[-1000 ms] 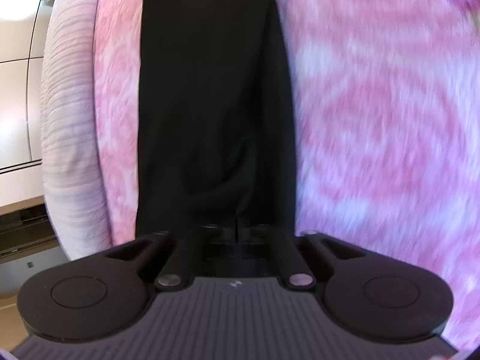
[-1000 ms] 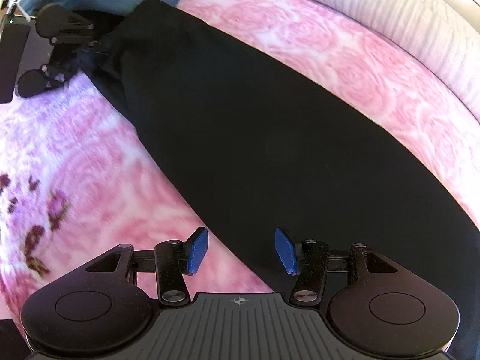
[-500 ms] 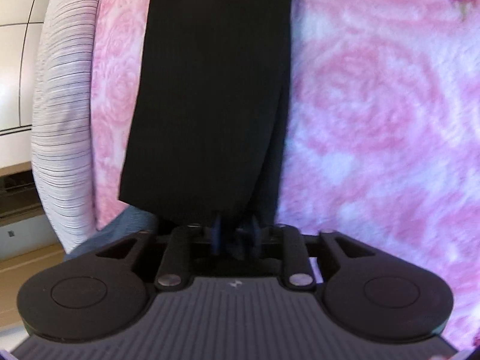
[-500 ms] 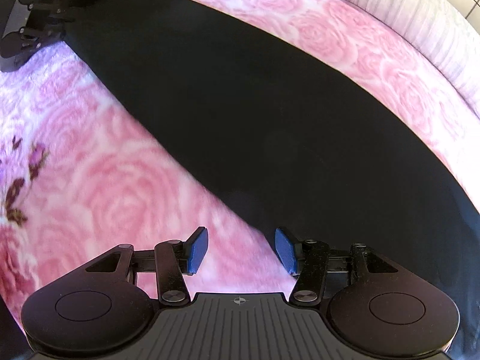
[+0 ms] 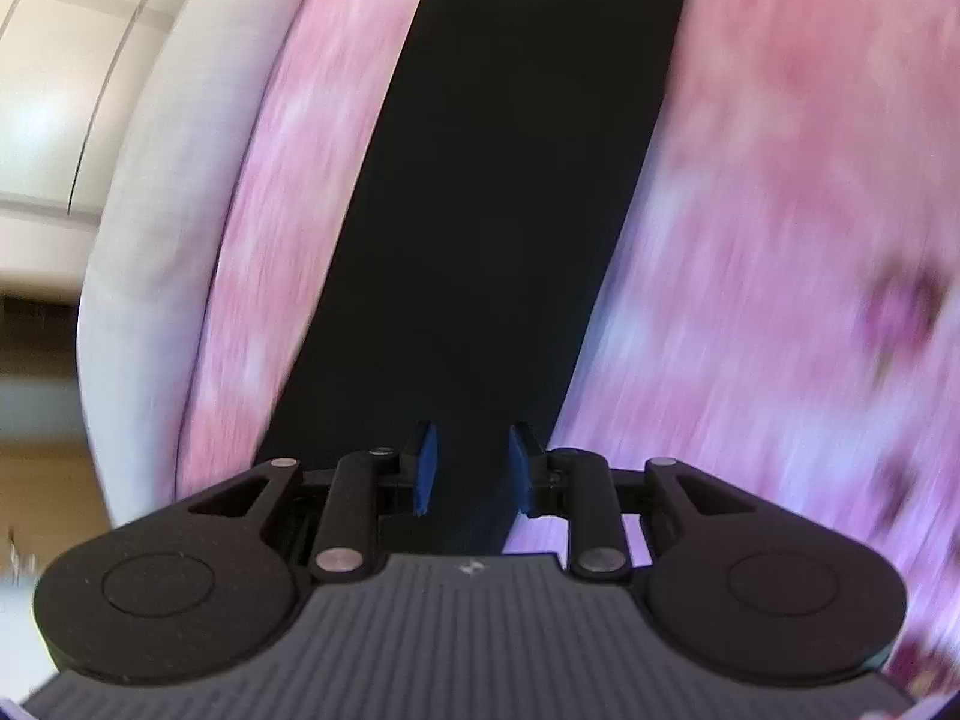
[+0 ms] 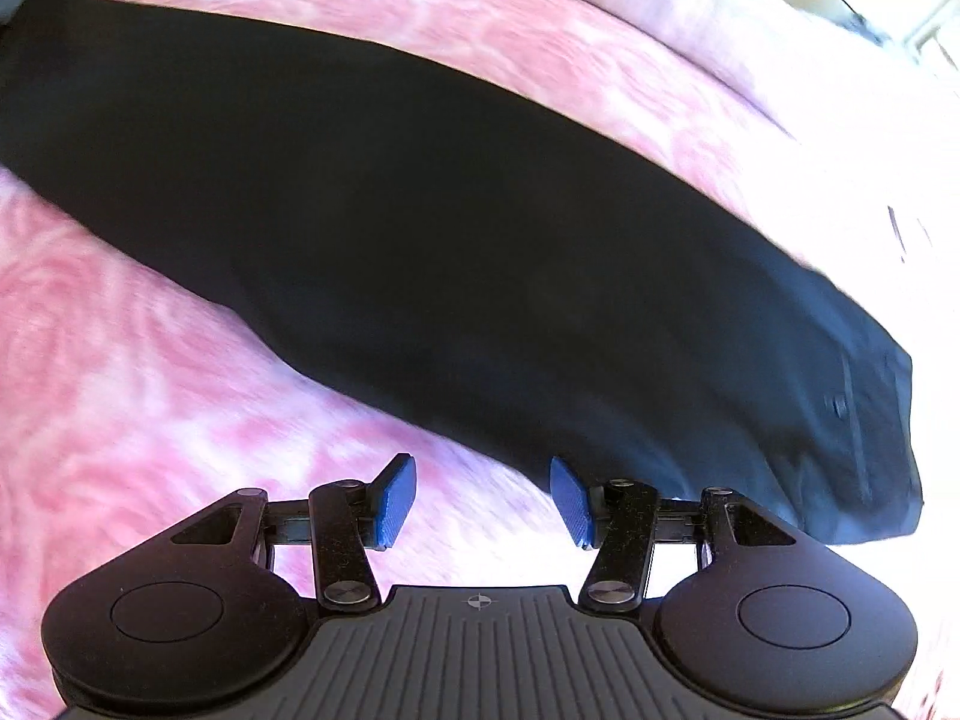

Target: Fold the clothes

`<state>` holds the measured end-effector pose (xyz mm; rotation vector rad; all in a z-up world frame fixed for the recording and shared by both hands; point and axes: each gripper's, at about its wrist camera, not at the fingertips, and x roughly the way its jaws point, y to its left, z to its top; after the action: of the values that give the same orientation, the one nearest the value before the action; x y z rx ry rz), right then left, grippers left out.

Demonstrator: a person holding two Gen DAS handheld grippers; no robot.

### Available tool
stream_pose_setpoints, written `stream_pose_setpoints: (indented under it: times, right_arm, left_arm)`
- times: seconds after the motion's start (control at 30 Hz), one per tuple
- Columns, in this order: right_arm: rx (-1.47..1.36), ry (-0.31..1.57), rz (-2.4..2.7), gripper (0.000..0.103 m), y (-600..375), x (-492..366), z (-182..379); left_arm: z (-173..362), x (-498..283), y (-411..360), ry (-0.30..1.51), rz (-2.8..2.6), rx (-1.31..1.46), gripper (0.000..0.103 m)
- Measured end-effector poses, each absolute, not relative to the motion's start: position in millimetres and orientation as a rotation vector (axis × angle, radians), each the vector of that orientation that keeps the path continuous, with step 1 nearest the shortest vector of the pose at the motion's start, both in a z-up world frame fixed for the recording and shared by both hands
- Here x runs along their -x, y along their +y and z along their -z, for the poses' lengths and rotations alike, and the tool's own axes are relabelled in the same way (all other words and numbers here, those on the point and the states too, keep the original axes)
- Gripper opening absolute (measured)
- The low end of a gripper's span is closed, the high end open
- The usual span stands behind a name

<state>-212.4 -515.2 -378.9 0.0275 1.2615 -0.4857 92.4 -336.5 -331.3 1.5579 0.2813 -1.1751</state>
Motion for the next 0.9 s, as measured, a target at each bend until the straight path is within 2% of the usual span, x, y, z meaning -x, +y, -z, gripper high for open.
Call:
stream_pose_setpoints:
  times: [0.07,0.2,0.37,0.53,0.57,0.6,0.63,0.77,0.87,0.9]
  right_arm:
    - [-0.071,1.256,0.514,0.054,-523,223,380]
    - [-0.155,1.236,0.567,0.054,-532,245,381]
    - [-0.222,1.189,0.581,0.054,-535,269,380]
    - [-0.259,1.139,0.570,0.054,-541,288,379]
    - [-0.259,1.131,0.568,0.054,-541,292,380]
    - [-0.262,1.127,0.567,0.054,-540,295,381]
    - [-0.265,1.121,0.565,0.054,-540,298,381]
    - [-0.284,1.085,0.556,0.055,-543,304,383]
    - [-0.247,1.027,0.548,0.075,-538,298,377]
    - [-0.225,1.000,0.550,0.079,-536,295,375]
  left_arm:
    - [329,-57,-363,0.221,1.296,-1.491,0.031]
    - [324,21,-420,0.088,1.546,-1.377,0.033]
    - [337,101,-476,-0.085,1.778,-1.359,0.034]
    - [371,131,-518,-0.169,1.852,-1.473,0.033]
    - [375,133,-525,-0.168,1.857,-1.498,0.027]
    - [374,131,-532,-0.148,1.862,-1.513,0.008]
    - [370,126,-540,-0.107,1.867,-1.514,0.001]
    - [334,99,-580,0.156,1.895,-1.420,0.001]
    - [311,71,-615,0.329,1.869,-1.328,0.001]
    - [305,63,-626,0.378,1.856,-1.299,0.001]
